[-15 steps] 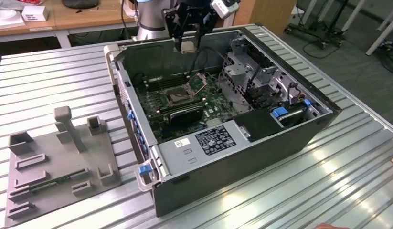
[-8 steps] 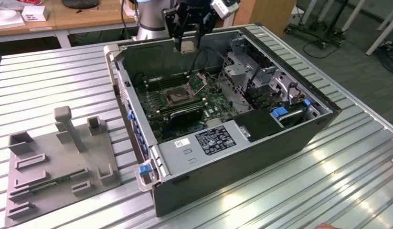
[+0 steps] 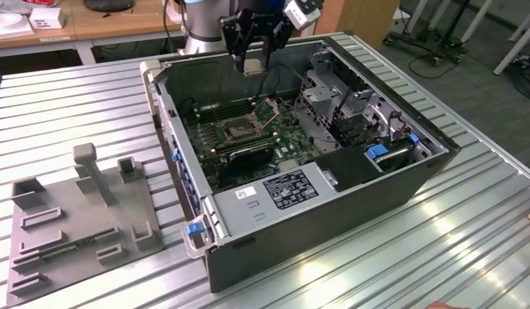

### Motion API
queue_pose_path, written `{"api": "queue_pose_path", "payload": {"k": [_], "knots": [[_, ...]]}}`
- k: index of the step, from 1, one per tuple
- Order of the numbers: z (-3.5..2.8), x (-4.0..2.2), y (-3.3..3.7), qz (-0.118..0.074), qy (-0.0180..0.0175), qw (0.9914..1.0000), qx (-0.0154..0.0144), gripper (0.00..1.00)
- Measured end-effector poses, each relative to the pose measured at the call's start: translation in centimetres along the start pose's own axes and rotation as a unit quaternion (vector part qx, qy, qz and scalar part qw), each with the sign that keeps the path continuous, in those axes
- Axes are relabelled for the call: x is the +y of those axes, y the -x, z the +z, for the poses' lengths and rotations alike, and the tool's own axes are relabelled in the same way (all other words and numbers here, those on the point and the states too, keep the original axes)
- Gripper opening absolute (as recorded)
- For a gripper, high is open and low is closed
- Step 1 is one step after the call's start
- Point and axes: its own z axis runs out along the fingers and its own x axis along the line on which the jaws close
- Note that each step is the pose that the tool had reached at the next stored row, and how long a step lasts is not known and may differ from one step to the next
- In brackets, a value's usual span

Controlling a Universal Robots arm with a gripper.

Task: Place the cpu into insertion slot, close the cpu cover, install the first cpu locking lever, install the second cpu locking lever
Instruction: 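Place the cpu into insertion slot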

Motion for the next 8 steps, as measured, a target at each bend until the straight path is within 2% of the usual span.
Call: {"api": "queue_pose_path", "payload": {"k": [4,8], "knots": [[0.62,-0.05,0.0,0.0,0.0001,1.0,0.0,0.54],[0.68,-0.06,-0.01,0.0,0.0,1.0,0.0,0.54]]}}
